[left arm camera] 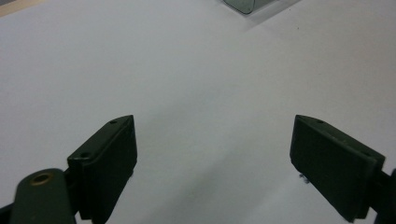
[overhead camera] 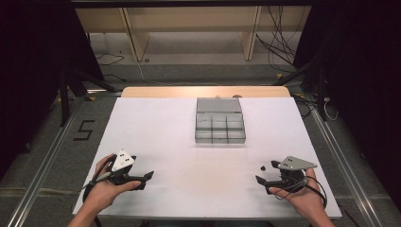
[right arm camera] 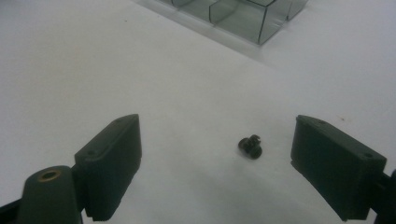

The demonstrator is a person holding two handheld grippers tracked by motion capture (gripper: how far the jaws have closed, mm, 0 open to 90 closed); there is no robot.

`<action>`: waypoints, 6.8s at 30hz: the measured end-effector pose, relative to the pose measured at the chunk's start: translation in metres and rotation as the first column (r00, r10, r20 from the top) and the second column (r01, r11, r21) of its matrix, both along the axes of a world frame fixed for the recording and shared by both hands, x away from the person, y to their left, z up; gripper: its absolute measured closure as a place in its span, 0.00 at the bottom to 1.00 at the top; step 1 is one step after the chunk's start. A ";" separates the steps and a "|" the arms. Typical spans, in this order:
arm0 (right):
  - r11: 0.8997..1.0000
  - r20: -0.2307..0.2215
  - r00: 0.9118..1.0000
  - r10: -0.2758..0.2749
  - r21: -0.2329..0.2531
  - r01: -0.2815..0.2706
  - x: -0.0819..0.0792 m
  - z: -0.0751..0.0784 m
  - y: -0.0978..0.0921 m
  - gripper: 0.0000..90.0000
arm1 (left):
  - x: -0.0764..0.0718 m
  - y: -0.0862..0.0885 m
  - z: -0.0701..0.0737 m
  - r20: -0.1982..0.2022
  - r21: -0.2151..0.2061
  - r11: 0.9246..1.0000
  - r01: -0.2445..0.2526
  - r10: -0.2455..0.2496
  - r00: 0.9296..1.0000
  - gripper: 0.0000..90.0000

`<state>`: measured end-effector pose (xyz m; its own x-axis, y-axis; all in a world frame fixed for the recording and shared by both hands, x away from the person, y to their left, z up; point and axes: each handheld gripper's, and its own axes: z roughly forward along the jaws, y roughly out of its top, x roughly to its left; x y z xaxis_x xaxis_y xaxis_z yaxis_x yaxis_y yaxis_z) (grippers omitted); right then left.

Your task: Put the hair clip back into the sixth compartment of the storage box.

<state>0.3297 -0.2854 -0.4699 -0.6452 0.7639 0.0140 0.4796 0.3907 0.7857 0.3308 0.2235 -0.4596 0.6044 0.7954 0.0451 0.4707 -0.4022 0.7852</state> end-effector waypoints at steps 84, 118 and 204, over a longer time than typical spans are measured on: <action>0.996 -0.032 0.999 -0.017 -0.085 0.014 0.032 -0.021 -0.001 0.90 | 0.002 -0.005 -0.001 0.009 0.020 1.000 0.016 -0.017 1.000 0.18; 0.998 0.029 0.997 -0.067 0.002 0.067 0.032 -0.001 -0.004 0.90 | 0.002 -0.005 -0.002 0.006 0.026 1.000 0.016 -0.016 1.000 0.18; 0.995 0.074 0.992 -0.101 0.032 0.099 0.069 0.022 0.026 0.90 | 0.005 -0.005 -0.001 0.020 0.022 1.000 0.016 -0.017 1.000 0.19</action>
<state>0.3990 -0.2592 -0.4479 -0.5656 0.8246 -0.0096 0.4541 0.3211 0.8311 0.3358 0.2190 -0.4604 0.6162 0.7840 0.0748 0.4478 -0.4269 0.7857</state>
